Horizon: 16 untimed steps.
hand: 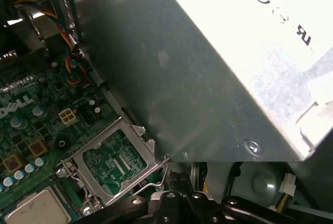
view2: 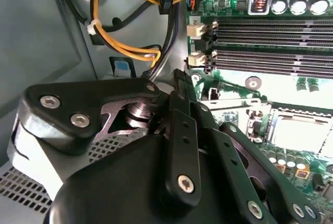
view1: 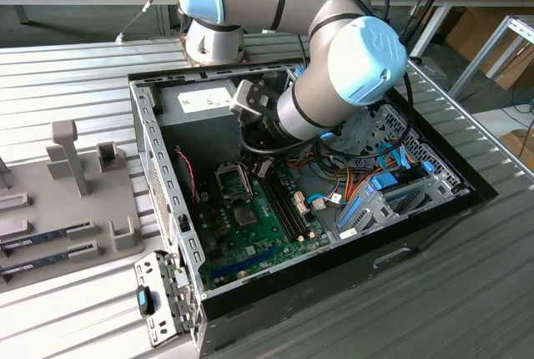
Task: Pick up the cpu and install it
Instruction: 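Close the cpu cover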
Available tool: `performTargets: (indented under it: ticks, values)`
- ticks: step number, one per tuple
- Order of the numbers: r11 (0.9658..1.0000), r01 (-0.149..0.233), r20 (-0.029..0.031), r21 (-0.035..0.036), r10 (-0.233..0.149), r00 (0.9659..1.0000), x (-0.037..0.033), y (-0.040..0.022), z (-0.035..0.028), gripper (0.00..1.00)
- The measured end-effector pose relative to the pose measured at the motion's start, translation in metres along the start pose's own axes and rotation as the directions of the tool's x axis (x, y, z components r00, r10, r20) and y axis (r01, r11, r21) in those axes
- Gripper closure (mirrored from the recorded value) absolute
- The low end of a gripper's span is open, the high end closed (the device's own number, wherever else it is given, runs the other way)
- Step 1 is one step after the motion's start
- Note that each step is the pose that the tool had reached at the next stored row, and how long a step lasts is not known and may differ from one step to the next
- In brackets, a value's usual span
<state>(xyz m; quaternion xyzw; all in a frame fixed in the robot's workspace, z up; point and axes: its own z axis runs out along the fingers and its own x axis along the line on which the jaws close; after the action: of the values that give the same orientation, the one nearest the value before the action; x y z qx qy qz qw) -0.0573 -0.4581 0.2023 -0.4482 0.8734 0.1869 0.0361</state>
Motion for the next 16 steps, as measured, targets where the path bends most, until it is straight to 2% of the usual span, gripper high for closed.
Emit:
performTargets:
  ticks: [4,10,13,16]
  values:
    - [0.9998,-0.017,0.0057,0.0043,0.017,0.9998,0.0036,0.0033,0.0035,0.89]
    - [0.9998,-0.019,0.0079,0.0044,0.019,0.9998,0.0063,0.0065,0.0044,0.89]
    - [0.9998,-0.018,0.0114,0.0056,0.018,0.9998,0.0062,0.0076,0.0024,0.89]
    - [0.9998,-0.016,0.014,0.0077,0.016,0.9998,0.0052,0.0095,-0.0024,0.89]
